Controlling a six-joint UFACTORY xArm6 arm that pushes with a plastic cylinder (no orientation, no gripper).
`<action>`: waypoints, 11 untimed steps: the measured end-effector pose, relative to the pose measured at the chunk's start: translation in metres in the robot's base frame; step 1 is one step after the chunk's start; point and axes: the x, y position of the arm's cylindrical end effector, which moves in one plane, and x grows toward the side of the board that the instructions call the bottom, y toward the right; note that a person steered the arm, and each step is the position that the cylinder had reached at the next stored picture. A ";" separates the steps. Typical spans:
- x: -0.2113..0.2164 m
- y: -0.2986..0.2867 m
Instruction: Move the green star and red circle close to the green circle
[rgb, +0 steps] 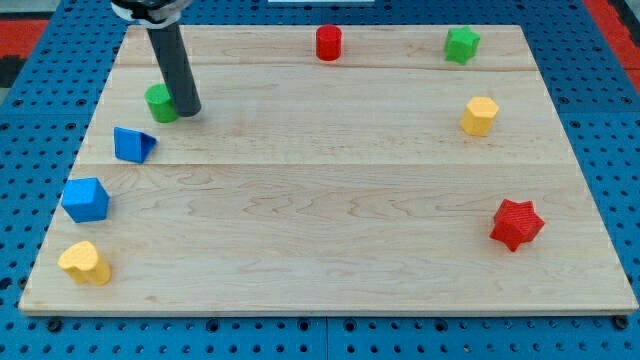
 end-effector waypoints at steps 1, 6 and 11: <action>-0.019 -0.026; -0.086 0.409; -0.162 0.351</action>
